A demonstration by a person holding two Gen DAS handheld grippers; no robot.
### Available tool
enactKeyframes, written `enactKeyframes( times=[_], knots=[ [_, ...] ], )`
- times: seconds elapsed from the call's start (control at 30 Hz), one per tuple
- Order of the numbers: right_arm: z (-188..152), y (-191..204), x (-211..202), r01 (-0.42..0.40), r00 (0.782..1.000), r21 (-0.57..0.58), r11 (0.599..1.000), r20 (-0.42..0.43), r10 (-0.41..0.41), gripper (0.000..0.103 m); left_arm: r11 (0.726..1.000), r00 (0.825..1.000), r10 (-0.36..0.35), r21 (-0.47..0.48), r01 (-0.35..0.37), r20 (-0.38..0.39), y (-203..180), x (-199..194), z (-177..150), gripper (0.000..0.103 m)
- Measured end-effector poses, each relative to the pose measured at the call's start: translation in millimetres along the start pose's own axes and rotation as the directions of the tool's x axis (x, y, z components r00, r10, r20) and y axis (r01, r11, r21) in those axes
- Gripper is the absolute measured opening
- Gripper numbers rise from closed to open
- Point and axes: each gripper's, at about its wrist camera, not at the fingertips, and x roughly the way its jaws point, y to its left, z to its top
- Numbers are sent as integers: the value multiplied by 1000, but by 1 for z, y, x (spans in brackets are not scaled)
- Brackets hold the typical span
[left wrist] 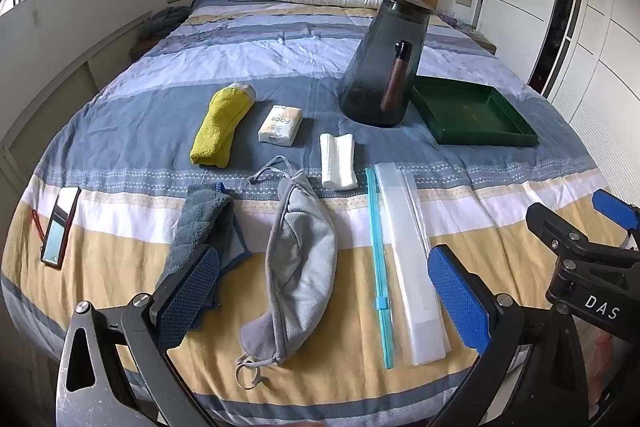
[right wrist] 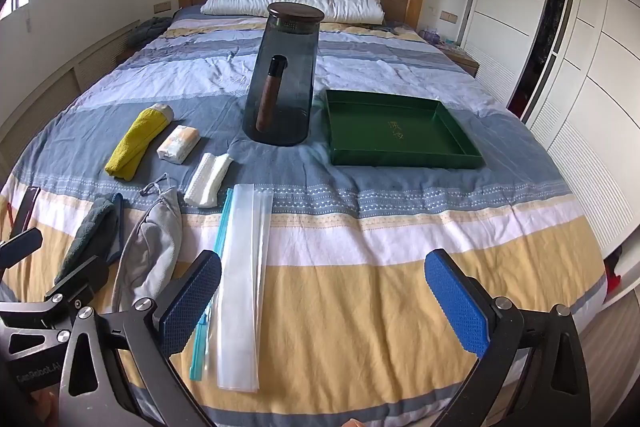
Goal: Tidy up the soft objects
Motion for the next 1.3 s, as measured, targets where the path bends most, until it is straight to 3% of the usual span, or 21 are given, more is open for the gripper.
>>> enactKeyframes(
  times=[1.3],
  knots=[
    [-1,0,1,-2,1000,4,1000,-1,2,103,1000,1000,5,9,-5,-12,2,2,-3,102]
  ],
)
